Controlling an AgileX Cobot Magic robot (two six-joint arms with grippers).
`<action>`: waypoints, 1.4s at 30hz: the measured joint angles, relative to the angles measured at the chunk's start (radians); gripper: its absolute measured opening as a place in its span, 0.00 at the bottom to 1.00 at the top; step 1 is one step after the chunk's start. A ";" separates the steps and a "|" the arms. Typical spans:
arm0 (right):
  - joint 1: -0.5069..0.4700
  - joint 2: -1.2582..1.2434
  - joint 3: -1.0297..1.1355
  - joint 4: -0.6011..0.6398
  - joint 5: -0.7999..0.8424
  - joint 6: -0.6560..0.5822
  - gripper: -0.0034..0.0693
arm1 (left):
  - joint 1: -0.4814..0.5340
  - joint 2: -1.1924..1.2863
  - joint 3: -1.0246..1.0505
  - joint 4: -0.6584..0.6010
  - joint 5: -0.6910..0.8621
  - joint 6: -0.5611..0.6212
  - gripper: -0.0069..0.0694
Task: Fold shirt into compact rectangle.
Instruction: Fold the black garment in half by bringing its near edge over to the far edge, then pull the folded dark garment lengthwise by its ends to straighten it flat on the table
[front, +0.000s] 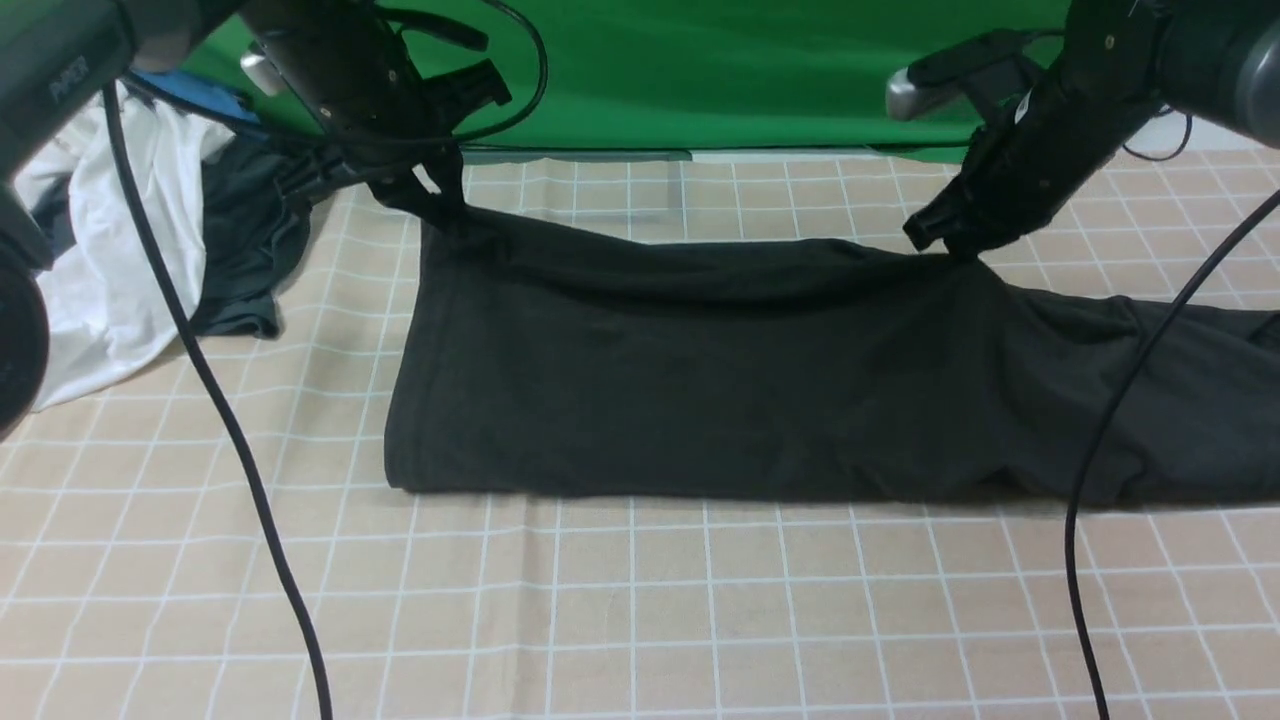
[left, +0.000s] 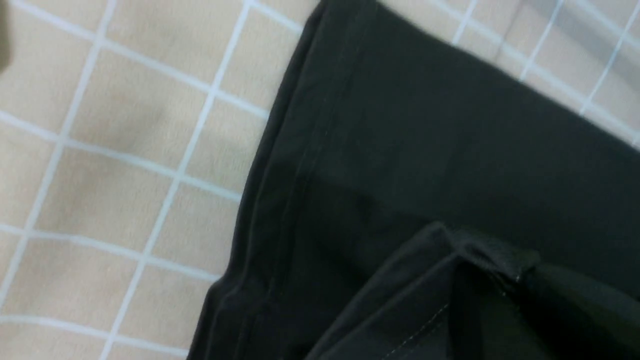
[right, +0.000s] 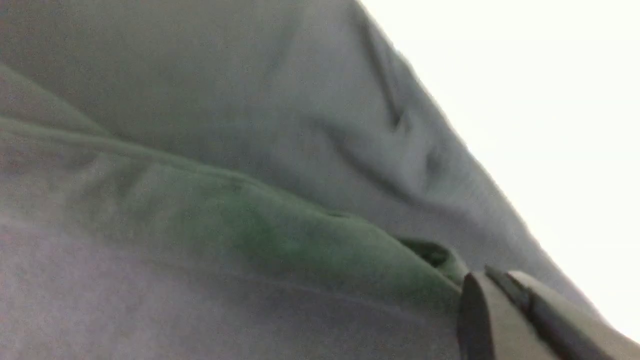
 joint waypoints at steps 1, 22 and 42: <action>0.000 0.000 -0.005 0.000 -0.016 0.000 0.10 | 0.003 0.000 0.000 0.000 -0.013 -0.008 0.13; -0.001 0.132 -0.016 -0.003 -0.328 -0.002 0.14 | 0.026 0.126 -0.001 0.035 -0.317 -0.049 0.16; -0.014 -0.206 -0.116 -0.002 0.253 -0.021 0.10 | -0.051 -0.112 0.029 0.084 0.029 0.223 0.12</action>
